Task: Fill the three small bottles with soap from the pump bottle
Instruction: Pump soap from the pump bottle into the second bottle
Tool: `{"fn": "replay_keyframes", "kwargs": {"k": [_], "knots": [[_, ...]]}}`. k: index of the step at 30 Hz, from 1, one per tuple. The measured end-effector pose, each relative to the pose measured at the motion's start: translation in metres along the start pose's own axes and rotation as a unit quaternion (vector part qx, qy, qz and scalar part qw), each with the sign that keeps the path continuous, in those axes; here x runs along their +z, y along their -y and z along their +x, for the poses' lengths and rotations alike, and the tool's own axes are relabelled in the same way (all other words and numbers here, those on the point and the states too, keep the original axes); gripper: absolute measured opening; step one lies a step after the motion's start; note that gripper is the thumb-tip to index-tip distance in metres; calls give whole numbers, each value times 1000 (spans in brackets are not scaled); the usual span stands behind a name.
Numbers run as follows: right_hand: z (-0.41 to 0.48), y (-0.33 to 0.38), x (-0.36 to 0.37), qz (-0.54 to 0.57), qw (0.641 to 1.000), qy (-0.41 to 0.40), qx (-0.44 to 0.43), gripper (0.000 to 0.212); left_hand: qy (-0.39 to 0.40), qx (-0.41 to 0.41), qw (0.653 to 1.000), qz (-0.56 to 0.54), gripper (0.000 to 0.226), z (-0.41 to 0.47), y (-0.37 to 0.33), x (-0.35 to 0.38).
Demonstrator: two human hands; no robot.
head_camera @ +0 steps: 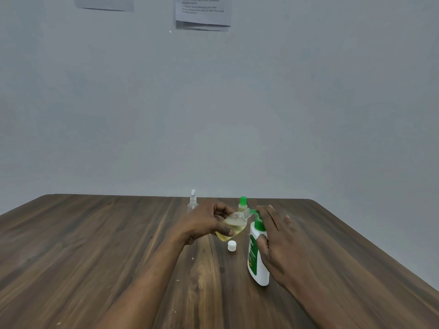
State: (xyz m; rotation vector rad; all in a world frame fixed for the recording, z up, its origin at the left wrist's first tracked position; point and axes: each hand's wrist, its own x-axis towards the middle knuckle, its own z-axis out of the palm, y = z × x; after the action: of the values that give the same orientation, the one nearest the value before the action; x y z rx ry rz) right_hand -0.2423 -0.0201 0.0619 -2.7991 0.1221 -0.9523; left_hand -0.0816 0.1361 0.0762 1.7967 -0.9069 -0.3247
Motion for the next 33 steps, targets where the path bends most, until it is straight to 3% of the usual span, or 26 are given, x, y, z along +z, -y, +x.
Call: {"fn": "replay_keyframes", "kwargs": {"k": [33], "knots": [[-1,1,-1,-9,1000,-5,-1,59,4,-2,1000,-5,40,-1,-1,1]]}}
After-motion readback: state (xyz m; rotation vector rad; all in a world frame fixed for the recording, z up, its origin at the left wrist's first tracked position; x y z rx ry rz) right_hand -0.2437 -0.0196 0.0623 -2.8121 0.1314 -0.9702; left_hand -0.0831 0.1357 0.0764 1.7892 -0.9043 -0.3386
